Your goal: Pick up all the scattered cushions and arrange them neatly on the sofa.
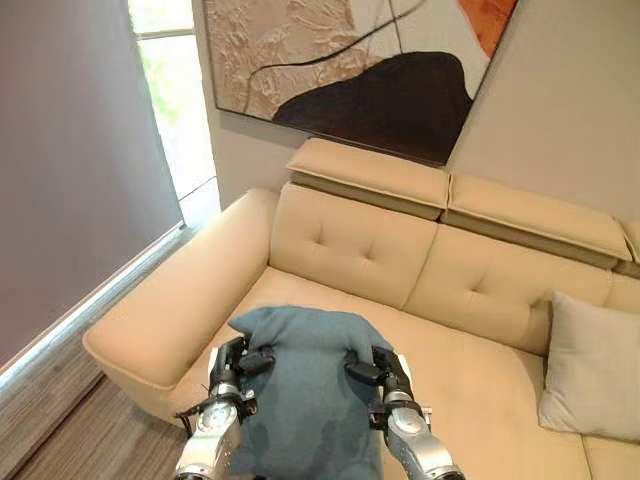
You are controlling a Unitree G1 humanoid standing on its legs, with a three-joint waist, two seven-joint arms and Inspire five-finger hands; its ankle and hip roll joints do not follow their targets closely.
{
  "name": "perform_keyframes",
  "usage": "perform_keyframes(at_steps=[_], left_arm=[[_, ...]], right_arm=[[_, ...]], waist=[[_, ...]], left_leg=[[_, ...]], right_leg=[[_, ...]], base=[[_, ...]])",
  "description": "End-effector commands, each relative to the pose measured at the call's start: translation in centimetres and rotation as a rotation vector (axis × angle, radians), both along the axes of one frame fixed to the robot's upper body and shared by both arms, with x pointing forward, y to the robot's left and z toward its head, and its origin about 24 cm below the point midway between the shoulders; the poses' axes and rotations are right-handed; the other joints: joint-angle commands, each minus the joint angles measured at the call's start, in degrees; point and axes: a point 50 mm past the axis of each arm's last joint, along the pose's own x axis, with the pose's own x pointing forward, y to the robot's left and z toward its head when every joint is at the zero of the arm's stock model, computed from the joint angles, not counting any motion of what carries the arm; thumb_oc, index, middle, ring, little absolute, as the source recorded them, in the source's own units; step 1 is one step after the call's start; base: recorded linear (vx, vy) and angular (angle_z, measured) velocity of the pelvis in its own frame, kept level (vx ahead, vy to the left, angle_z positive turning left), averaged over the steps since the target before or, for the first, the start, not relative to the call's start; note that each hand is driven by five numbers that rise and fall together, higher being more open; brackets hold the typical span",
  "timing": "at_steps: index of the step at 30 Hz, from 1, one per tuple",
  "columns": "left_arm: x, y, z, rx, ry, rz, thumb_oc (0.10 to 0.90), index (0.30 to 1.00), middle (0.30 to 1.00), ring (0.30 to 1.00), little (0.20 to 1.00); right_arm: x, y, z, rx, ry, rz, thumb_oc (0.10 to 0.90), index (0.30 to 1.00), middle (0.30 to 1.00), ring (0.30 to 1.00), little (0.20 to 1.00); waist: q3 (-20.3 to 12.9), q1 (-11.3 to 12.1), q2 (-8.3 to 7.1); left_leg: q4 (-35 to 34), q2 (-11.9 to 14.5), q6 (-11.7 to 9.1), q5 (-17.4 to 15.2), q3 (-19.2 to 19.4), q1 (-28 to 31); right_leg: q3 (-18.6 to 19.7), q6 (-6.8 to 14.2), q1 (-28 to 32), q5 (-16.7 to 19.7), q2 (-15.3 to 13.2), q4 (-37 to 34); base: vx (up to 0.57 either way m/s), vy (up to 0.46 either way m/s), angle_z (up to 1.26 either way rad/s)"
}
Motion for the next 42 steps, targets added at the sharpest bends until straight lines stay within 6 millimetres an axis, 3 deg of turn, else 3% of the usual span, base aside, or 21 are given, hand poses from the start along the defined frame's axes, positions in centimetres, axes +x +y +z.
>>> perform_keyframes(at_steps=[1, 4, 5, 8, 12, 14, 16, 18, 19, 20, 21, 22, 25, 26, 27, 29, 30, 33, 34, 37, 42], left_arm=[[4.1, -5.9, 5.2, -0.084, -0.288, -0.208, 0.4, 0.3, 0.3, 0.3, 0.3], [5.2, -5.1, 6.5, -0.014, -0.332, -0.224, 0.4, 0.3, 0.3, 0.3, 0.3], [6.1, -4.7, 7.5, 0.017, -0.363, -0.223, 0.4, 0.3, 0.3, 0.3, 0.3], [7.6, -4.8, 9.0, 0.047, -0.404, -0.248, 0.4, 0.3, 0.3, 0.3, 0.3], [8.7, -4.8, 9.8, 0.045, -0.422, -0.241, 0.4, 0.3, 0.3, 0.3, 0.3], [10.4, -4.1, 11.6, 0.082, -0.46, -0.217, 0.4, 0.3, 0.3, 0.3, 0.3], [11.2, -3.9, 12.6, 0.08, -0.481, -0.189, 0.4, 0.3, 0.3, 0.3, 0.3], [13.5, -3.9, 15.9, 0.077, -0.546, -0.127, 0.4, 0.3, 0.3, 0.3, 0.3], [13.5, -3.9, 15.9, 0.077, -0.547, -0.127, 0.4, 0.3, 0.3, 0.3, 0.3], [14.6, -3.7, 17.6, 0.087, -0.578, -0.108, 0.4, 0.3, 0.3, 0.3, 0.3], [16.5, -3.6, 21.9, 0.132, -0.662, -0.093, 0.4, 0.3, 0.3, 0.3, 0.3], [16.6, -3.6, 21.9, 0.132, -0.663, -0.093, 0.4, 0.3, 0.3, 0.3, 0.3], [17.9, -4.2, 28.2, 0.195, -0.802, -0.091, 0.4, 0.3, 0.3, 0.3, 0.3], [18.5, -3.8, 32.3, 0.212, -0.864, -0.059, 0.4, 0.3, 0.3, 0.3, 0.3], [18.5, -3.8, 32.3, 0.212, -0.866, -0.06, 0.4, 0.3, 0.3, 0.3, 0.3], [18.7, -3.0, 35.0, 0.225, -0.9, -0.036, 0.4, 0.3, 0.3, 0.3, 0.3], [18.5, -2.4, 37.4, 0.272, -0.938, -0.025, 0.4, 0.3, 0.3, 0.3, 0.3], [17.6, -1.3, 40.4, 0.34, -1.032, -0.002, 0.4, 0.3, 0.3, 0.3, 0.3], [17.6, -1.3, 40.4, 0.34, -1.033, -0.002, 0.4, 0.3, 0.3, 0.3, 0.3], [17.0, 0.3, 42.7, 0.357, -1.072, 0.01, 0.4, 0.3, 0.3, 0.3, 0.3], [17.1, 0.9, 43.0, 0.242, -1.089, 0.066, 0.4, 0.3, 0.3, 0.3, 0.3]], right_arm=[[4.6, 2.5, 7.4, 0.163, -0.399, 0.046, 0.4, 0.3, 0.3, 0.3, 0.3], [4.7, 1.9, 7.5, 0.136, -0.403, 0.042, 0.4, 0.3, 0.3, 0.3, 0.3], [5.3, 1.5, 7.7, 0.109, -0.409, 0.03, 0.4, 0.3, 0.3, 0.3, 0.3], [6.4, 0.2, 8.2, 0.068, -0.422, -0.035, 0.4, 0.3, 0.3, 0.3, 0.3], [7.6, -1.1, 9.3, 0.017, -0.456, -0.083, 0.4, 0.3, 0.3, 0.3, 0.3], [9.8, -1.4, 11.3, -0.013, -0.504, -0.142, 0.4, 0.3, 0.3, 0.3, 0.3], [10.3, -1.5, 12.0, -0.022, -0.527, -0.164, 0.4, 0.3, 0.3, 0.3, 0.3], [12.5, -1.5, 14.9, -0.061, -0.598, -0.195, 0.4, 0.3, 0.3, 0.3, 0.3], [12.5, -1.5, 14.9, -0.061, -0.599, -0.195, 0.4, 0.3, 0.3, 0.3, 0.3], [13.4, -1.8, 16.5, -0.075, -0.645, -0.211, 0.4, 0.3, 0.3, 0.3, 0.3], [15.4, -2.1, 20.8, -0.099, -0.758, -0.236, 0.4, 0.3, 0.3, 0.3, 0.3], [15.4, -2.1, 20.8, -0.099, -0.76, -0.237, 0.4, 0.3, 0.3, 0.3, 0.3], [17.0, -0.8, 27.8, -0.104, -0.936, -0.229, 0.4, 0.3, 0.3, 0.3, 0.3], [17.3, -0.1, 31.8, -0.11, -1.033, -0.224, 0.4, 0.3, 0.3, 0.3, 0.3], [17.3, -0.1, 31.9, -0.11, -1.034, -0.225, 0.4, 0.3, 0.3, 0.3, 0.3], [17.4, 0.2, 35.2, -0.129, -1.108, -0.222, 0.4, 0.3, 0.3, 0.3, 0.3], [17.4, 0.1, 38.3, -0.147, -1.169, -0.231, 0.4, 0.3, 0.3, 0.3, 0.3], [16.8, 0.1, 42.4, -0.189, -1.276, -0.235, 0.4, 0.3, 0.3, 0.3, 0.3], [16.8, 0.1, 42.5, -0.188, -1.277, -0.234, 0.4, 0.3, 0.3, 0.3, 0.3], [16.1, -0.1, 46.1, -0.296, -1.363, -0.236, 0.4, 0.3, 0.3, 0.3, 0.3], [16.0, -1.7, 47.6, -0.334, -1.371, -0.292, 0.4, 0.3, 0.3, 0.3, 0.3]], waist=[[-4.1, -0.9, 2.14], [-3.7, -1.0, 2.88], [-3.7, -1.0, 3.13], [-3.5, -1.7, 2.93], [-4.4, -2.2, 2.82], [-5.0, -2.1, 2.93], [-4.9, -2.3, 2.99], [-4.3, -2.8, 3.26], [-4.3, -2.8, 3.26], [-3.8, -2.9, 3.35], [-2.1, -2.9, 3.63], [-2.2, -2.9, 3.62], [0.2, -2.9, 4.06], [0.3, -3.2, 4.34], [0.2, -3.2, 4.35], [0.3, -3.5, 4.58], [0.9, -3.6, 4.63], [1.6, -3.4, 4.35], [1.5, -3.4, 4.36], [1.2, -3.8, 3.66], [0.5, -3.6, 4.08]], left_leg=[[-5.6, 1.5, -0.4, -2.9, 0.0, 3.8], [-5.6, 0.9, -0.1, -5.5, 3.9, 5.8], [-5.6, 0.6, -0.4, -6.7, 5.6, 6.6], [-5.6, 0.1, -0.9, -7.5, 6.3, 7.4], [-5.6, -0.4, -0.9, -7.9, 6.8, 7.5], [-5.6, -0.6, -1.0, -8.0, 7.8, 6.3], [-5.6, -0.5, -1.1, -7.8, 7.7, 5.8], [-5.6, -0.2, -1.5, -6.7, 7.3, 2.1], [-5.6, -0.2, -1.5, -6.7, 7.3, 2.0], [-5.6, 0.0, -1.6, -6.1, 7.0, 0.2], [-5.6, 0.1, -1.9, -4.4, 6.4, -4.9], [-5.6, 0.1, -1.9, -4.4, 6.4, -5.1], [-5.6, 0.7, -2.6, -1.8, 5.6, -12.6], [-5.6, 1.1, -3.7, -0.4, 5.1, -16.8], [-5.6, 1.1, -3.7, -0.3, 5.1, -16.9], [-5.6, 1.2, -4.6, 0.5, 5.0, -20.0], [-5.6, 1.2, -5.1, 1.2, 5.1, -22.7], [-5.6, 1.2, -5.8, 1.8, 5.7, -25.9], [-5.6, 1.2, -5.8, 1.8, 5.7, -26.0], [-5.6, 1.3, -6.7, 2.4, 6.7, -31.0], [-5.6, 1.1, -7.4, 2.9, 7.1, -35.6]], right_leg=[[-4.8, 0.5, -1.7, 0.1, 0.7, 12.3], [-15.7, 0.3, -0.7, 0.8, -5.0, 5.7], [-21.4, 0.0, -0.3, 1.2, -6.0, -1.8], [-21.3, 0.6, 1.1, 3.3, -4.5, -10.8], [-18.9, 1.0, 1.9, 4.7, -3.5, -13.3], [-21.3, 1.3, 2.4, 4.5, -3.2, -15.9], [-21.3, 1.3, 1.9, 4.5, -3.1, -15.8], [-21.6, 0.9, -0.7, 4.0, -2.5, -16.0], [-21.6, 0.9, -0.8, 4.0, -2.5, -16.0], [-21.8, 0.8, -2.3, 4.1, -2.2, -16.0], [-22.3, 0.5, -6.6, 4.4, -1.8, -15.5], [-22.3, 0.5, -6.8, 4.4, -1.8, -15.4], [-21.7, -0.4, -13.6, 5.1, -1.0, -15.2], [-22.0, -0.8, -16.7, 5.4, -0.9, -15.6], [-22.0, -0.8, -16.9, 5.4, -0.9, -15.5], [-22.0, -1.0, -19.4, 5.6, -0.7, -15.9], [-22.1, -1.2, -21.7, 6.1, -0.7, -16.3], [-22.4, -0.8, -24.1, 7.5, -0.9, -18.2], [-22.4, -0.8, -24.2, 7.5, -0.9, -18.2], [-22.5, 0.3, -28.0, 9.6, -0.8, -21.1], [-22.7, 0.5, -31.6, 9.7, -1.2, -21.2]], base=[[0.02, 0.216, -1.04], [0.05, 0.137, -0.66], [0.05, 0.017, -0.51], [0.07, -0.016, -0.41], [0.09, -0.05, -0.02], [0.1, -0.08, -0.14], [0.02, -0.073, -0.27], [-0.03, -0.082, -0.12], [-0.06, -0.056, -0.04], [-0.23, -0.055, -0.06], [-0.23, -0.055, -0.01], [-0.29, -0.057, 0.12], [-0.24, -0.059, 0.15], [-0.19, -0.074, 0.08], [-0.11, -0.081, 0.17], [-0.05, -0.061, 0.29], [-0.06, -0.056, 0.21], [0.0, -0.024, 0.11], [0.01, -0.019, 0.04], [0.0, 0.0, 0.0], [0.04, -0.013, 0.24]])
